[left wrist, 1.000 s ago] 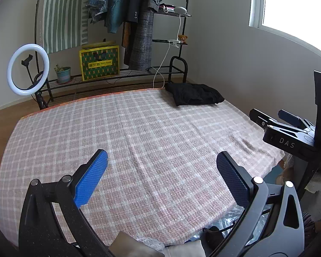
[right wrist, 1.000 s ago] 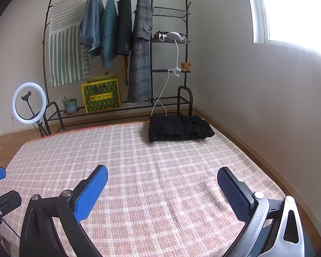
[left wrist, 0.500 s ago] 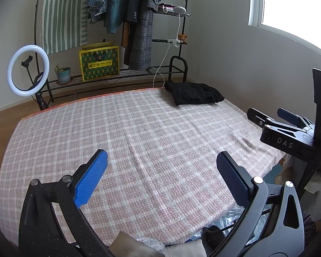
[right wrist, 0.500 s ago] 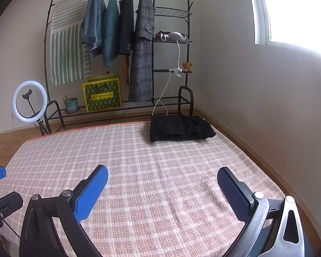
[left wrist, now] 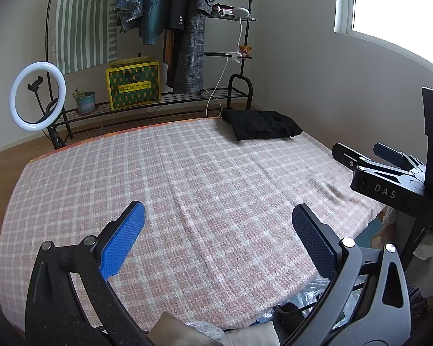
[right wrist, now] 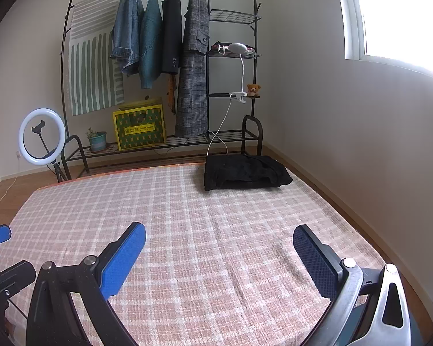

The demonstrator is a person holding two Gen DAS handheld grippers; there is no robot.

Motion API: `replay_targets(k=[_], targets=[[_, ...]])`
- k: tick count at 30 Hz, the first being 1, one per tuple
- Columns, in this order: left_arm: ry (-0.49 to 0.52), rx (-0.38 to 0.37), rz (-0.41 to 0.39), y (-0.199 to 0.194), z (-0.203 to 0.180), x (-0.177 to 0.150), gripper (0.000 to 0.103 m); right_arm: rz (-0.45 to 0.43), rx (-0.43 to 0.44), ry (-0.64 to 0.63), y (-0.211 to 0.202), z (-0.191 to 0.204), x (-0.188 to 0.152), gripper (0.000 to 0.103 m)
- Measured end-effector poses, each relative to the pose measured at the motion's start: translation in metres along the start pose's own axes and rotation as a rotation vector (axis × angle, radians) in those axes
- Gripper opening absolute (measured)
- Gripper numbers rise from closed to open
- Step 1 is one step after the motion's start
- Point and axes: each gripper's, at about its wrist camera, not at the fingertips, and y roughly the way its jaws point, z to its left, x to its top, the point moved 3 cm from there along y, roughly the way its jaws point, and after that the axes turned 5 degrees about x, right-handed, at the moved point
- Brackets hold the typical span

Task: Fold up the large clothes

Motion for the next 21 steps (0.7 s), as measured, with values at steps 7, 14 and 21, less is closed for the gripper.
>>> replay_targets(k=[7, 14, 21], targets=[[0.005, 0.002, -0.003, 0.0000, -0.0005, 0.0001, 0.103, -0.001, 0.002, 0.000, 0.0002, -0.0008, 0.0010, 0.103], [0.012, -0.002, -0.004, -0.0024, 0.0018, 0.0001, 0.103, -0.009, 0.006, 0.007, -0.0025, -0.0009, 0.0025, 0.103], [0.016, -0.005, -0.004, -0.0026, 0.0054, 0.0004, 0.103, -0.018, 0.007, 0.011, -0.0043, -0.0023, 0.0040, 0.103]])
